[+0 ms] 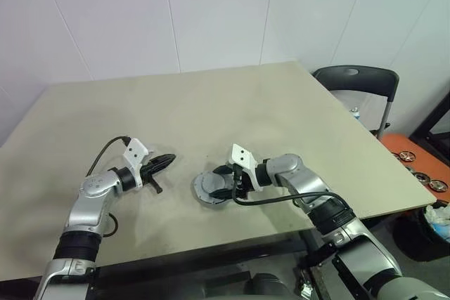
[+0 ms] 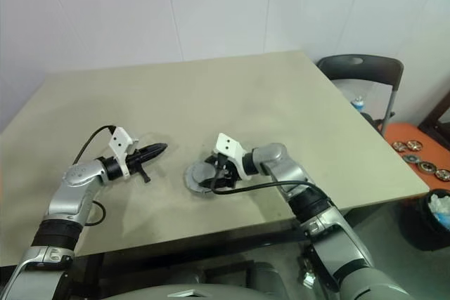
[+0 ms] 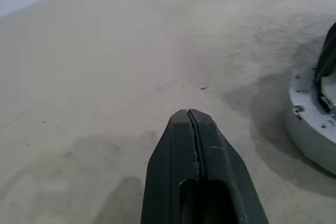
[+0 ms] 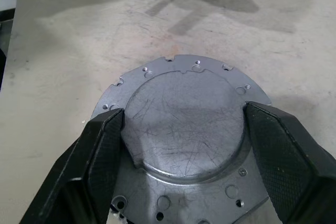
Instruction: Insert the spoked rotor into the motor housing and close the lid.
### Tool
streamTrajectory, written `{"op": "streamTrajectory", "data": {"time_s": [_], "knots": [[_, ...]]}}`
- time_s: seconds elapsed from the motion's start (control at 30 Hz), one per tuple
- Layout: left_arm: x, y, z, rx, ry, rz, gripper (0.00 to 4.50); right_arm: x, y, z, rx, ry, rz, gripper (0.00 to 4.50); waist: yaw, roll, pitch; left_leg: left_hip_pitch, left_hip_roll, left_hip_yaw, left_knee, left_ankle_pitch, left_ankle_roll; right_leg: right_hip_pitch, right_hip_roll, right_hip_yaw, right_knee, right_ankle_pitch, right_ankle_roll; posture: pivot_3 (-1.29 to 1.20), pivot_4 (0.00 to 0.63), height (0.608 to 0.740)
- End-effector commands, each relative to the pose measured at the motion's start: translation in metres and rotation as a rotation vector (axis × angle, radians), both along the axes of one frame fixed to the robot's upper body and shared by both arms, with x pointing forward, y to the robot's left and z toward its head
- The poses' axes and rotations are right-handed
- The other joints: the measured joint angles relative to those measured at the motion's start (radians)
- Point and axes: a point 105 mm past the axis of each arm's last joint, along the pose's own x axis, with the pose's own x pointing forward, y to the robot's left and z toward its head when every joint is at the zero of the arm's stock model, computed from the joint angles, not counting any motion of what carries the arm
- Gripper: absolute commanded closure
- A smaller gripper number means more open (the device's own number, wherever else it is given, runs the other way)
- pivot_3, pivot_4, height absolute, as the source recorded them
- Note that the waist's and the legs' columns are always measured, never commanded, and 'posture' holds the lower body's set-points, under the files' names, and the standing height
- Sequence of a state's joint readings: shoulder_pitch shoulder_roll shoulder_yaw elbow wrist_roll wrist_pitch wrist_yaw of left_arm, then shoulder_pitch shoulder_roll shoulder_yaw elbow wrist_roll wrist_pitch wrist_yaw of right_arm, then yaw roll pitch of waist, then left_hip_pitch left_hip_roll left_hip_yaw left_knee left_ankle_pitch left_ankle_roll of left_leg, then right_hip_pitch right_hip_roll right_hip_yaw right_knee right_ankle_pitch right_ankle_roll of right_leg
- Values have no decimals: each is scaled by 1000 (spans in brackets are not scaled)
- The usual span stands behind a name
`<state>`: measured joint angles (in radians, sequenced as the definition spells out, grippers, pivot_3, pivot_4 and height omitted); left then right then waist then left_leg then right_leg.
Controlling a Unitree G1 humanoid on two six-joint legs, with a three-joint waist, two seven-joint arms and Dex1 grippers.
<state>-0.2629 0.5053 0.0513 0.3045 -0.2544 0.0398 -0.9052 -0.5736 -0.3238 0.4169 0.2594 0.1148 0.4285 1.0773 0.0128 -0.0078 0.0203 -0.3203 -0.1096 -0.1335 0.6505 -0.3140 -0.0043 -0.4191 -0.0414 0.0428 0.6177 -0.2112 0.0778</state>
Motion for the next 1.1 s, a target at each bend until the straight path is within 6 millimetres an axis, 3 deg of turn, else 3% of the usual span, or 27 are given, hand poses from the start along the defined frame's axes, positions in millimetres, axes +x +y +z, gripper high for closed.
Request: {"op": "streamTrajectory", "data": {"time_s": [0.03,0.13,0.3,0.5,0.97,1.1], "knots": [[-1,-10,19,-37,-47,-58,4500,2,-14,-11,-100,18,-27,1247,1,0,0,0,0,0,0,0,0,0,0,0,0,0,0,0,0,740],[-10,-13,21,-58,-21,-109,4500,-2,-18,-20,-131,40,-24,1247,0,0,0,0,0,0,0,0,0,0,0,0,-1,0,0,0,0,740],[-17,-14,23,-66,1,-145,4500,1,-18,-12,-107,33,-27,1247,1,0,0,0,0,0,-1,0,0,0,0,0,-1,0,0,0,0,740],[-26,-19,22,-77,43,-198,4500,2,-27,-22,-174,18,-32,1247,1,1,0,0,0,0,0,0,0,0,-1,0,-1,0,0,0,0,740],[-29,-21,22,-65,58,-214,4500,5,-39,-37,-273,22,-64,1247,3,1,0,2,0,-1,0,0,0,4,-1,-1,-2,0,0,0,0,740],[-28,-26,20,-69,62,-221,4500,-10,-33,-45,-261,106,-29,1247,3,2,1,6,0,-1,0,0,0,9,-1,-1,-3,-2,2,0,0,740]]}}
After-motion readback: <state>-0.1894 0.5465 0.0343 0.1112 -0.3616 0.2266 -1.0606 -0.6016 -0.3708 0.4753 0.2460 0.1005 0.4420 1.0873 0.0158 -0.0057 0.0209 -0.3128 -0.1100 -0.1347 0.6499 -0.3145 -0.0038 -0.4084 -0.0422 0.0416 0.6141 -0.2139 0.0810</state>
